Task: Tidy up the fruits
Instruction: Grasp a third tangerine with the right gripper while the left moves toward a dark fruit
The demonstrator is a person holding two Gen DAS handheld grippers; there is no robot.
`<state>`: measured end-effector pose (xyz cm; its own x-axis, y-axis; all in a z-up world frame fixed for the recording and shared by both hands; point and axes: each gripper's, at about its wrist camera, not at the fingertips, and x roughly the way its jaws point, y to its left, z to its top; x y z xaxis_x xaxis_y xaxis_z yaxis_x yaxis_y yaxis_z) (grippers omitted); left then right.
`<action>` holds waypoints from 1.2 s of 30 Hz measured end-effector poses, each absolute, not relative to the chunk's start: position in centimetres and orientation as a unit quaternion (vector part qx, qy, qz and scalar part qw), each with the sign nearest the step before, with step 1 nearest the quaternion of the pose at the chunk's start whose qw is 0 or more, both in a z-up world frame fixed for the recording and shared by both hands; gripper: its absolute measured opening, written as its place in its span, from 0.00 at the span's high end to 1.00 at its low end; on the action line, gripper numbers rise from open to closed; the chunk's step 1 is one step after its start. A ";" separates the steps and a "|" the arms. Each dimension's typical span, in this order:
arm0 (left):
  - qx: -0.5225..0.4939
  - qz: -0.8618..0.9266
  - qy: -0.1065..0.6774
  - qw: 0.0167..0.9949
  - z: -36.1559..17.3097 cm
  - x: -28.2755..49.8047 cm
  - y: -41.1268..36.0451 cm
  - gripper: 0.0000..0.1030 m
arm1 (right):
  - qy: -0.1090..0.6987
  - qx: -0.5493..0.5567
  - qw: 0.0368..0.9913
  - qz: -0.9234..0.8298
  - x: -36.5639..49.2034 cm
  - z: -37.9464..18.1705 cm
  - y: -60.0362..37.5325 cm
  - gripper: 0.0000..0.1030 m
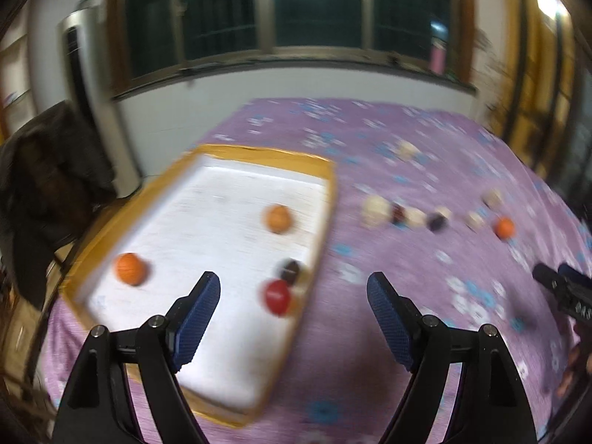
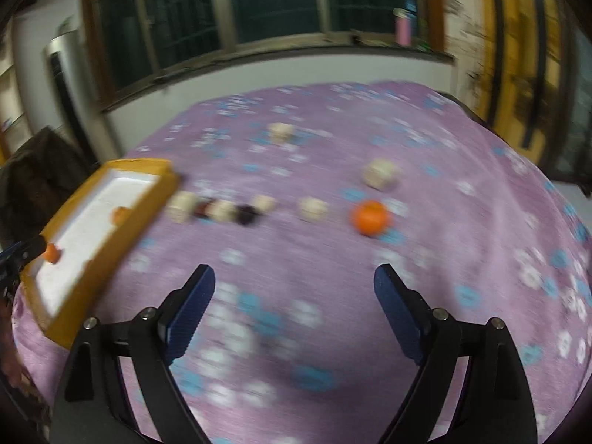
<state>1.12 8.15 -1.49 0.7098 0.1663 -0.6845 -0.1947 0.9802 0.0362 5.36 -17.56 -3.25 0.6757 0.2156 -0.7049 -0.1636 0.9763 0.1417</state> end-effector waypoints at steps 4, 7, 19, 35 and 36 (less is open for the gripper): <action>0.001 0.065 0.385 0.921 -2.8 1.9 5.3 0.21 | 0.400 0.050 0.912 0.071 5.0 -4.4 -21.0 0.02; 0.014 0.056 0.394 0.917 -3.5 2.4 3.8 0.21 | 0.403 0.059 0.911 0.068 4.7 -4.8 -22.2 0.00; 0.012 0.055 0.403 0.913 -4.4 5.0 3.0 0.21 | 0.406 0.006 0.911 0.073 10.2 -5.3 -20.9 0.01; -0.013 -0.006 0.408 0.913 -5.1 10.9 -1.3 0.21 | 0.442 0.035 0.892 0.094 15.3 -7.4 -20.4 0.65; -0.012 -0.011 0.409 0.913 -5.2 11.5 -1.8 0.21 | 0.442 0.041 0.891 0.096 15.2 -7.4 -20.6 0.65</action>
<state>11.49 -1.84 -5.24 0.6658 -0.0294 -0.7455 0.0093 0.9995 -0.0311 15.24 -20.57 -7.41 0.5914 0.2069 -0.7794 -0.1344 0.9783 0.1577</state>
